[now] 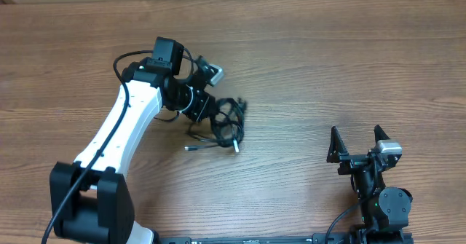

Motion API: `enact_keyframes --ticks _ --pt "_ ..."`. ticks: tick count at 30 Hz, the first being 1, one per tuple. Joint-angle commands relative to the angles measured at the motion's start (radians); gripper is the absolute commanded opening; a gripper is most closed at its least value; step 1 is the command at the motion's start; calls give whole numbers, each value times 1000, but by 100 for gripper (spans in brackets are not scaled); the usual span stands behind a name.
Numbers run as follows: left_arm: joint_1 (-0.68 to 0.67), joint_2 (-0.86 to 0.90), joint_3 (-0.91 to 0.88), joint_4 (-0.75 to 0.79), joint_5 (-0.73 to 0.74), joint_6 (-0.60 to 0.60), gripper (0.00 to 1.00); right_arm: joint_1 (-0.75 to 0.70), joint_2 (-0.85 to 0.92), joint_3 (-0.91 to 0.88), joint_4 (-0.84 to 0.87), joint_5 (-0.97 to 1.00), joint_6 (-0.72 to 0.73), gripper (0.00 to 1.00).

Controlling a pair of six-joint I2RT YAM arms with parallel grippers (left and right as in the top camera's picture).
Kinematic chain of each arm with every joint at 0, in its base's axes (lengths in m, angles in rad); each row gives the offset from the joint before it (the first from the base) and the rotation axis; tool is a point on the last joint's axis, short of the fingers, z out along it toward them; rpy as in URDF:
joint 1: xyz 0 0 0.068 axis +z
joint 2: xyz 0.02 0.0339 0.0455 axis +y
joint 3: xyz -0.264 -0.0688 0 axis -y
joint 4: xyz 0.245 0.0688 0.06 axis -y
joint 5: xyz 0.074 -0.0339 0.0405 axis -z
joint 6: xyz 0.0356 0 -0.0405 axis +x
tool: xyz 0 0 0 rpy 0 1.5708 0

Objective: Untangle cables
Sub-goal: 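Lift the cable bundle with the left gripper and raise it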

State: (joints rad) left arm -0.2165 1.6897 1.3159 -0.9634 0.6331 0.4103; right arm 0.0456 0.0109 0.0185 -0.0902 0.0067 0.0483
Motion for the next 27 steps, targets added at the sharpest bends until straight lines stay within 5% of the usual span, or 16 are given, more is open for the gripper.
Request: enact_keyframes --ticks 1,27 --pt "-11 -96 31 -31 226 227 4 -4 -8 -10 6 0 -3 100" --pt "-60 -143 31 -117 224 210 4 -4 -8 -10 6 0 -3 100"
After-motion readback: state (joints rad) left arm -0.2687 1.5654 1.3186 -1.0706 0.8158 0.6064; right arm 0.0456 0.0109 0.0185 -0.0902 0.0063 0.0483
